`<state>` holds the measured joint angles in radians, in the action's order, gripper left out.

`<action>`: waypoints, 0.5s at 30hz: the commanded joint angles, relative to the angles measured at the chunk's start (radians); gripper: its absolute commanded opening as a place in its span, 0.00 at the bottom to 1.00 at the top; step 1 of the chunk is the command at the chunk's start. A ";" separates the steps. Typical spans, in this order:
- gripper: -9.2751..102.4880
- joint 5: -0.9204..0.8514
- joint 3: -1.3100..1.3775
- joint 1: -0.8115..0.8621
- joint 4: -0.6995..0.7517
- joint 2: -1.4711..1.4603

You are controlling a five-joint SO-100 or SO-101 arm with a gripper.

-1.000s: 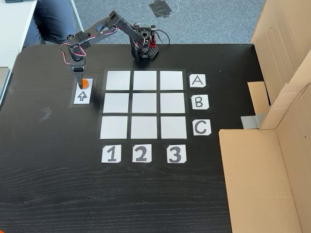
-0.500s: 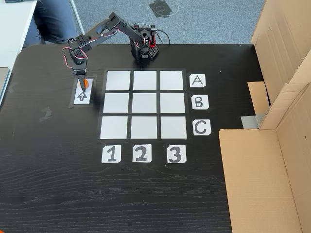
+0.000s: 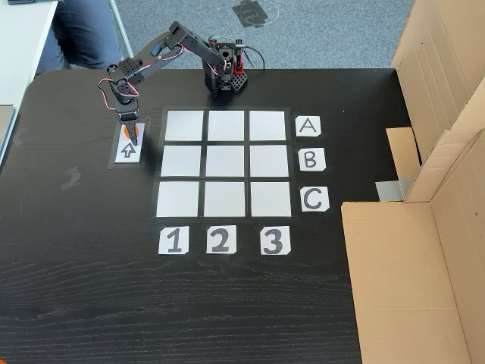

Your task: Pick up the round, orange token and place it in the grid on square A1.

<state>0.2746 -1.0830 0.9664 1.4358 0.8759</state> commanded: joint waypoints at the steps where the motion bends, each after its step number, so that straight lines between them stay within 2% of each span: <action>1: 0.39 0.005 -0.002 -0.009 -0.005 0.002; 15: 0.37 0.020 0.014 -0.011 -0.008 0.018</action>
<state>0.2838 -1.0815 0.9664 1.4358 0.8759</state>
